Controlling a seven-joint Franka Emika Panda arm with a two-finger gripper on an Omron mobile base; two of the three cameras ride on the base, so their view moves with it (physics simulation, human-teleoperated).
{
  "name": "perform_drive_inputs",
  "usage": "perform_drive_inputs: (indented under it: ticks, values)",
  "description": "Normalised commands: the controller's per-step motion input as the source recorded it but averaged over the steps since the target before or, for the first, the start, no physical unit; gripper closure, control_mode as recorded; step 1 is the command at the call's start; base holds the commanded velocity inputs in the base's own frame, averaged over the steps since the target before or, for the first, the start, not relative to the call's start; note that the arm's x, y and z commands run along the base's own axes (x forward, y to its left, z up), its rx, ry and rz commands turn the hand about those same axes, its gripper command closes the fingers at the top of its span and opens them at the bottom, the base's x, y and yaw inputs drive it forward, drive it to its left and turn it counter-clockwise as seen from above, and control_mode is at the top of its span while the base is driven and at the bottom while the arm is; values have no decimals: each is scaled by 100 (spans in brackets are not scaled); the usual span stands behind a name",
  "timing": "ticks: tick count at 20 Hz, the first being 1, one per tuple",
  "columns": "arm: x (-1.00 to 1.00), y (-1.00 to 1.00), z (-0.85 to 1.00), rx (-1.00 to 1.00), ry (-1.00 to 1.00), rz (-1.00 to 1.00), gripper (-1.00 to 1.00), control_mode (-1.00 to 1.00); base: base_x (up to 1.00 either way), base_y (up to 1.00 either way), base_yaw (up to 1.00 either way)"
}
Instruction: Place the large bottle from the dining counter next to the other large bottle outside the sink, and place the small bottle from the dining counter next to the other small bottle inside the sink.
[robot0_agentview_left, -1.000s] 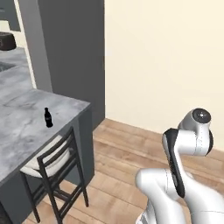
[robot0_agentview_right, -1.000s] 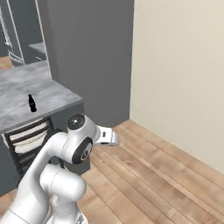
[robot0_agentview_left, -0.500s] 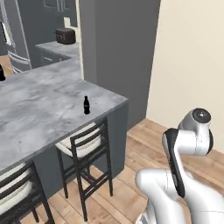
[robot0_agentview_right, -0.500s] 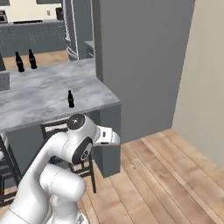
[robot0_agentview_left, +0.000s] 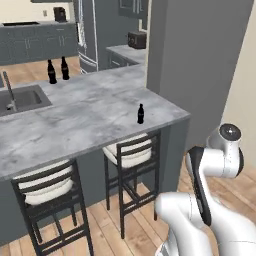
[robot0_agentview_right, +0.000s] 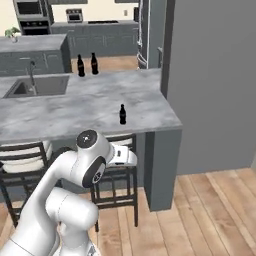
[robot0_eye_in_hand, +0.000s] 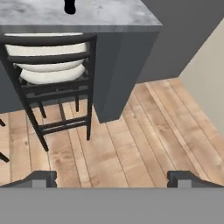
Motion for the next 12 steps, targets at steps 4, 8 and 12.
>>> perform_drive_inputs:
  ticks: [4, 8, 12]
  values:
    - [0, 0, 0, 0, 0, 0, -100, 100, -2, 0, 50]
    - [0, 0, 0, 0, 0, 0, -100, 100, -2, 0, 50]
    - [0, 0, 0, 0, 0, 0, -100, 100, 0, -1, 25]
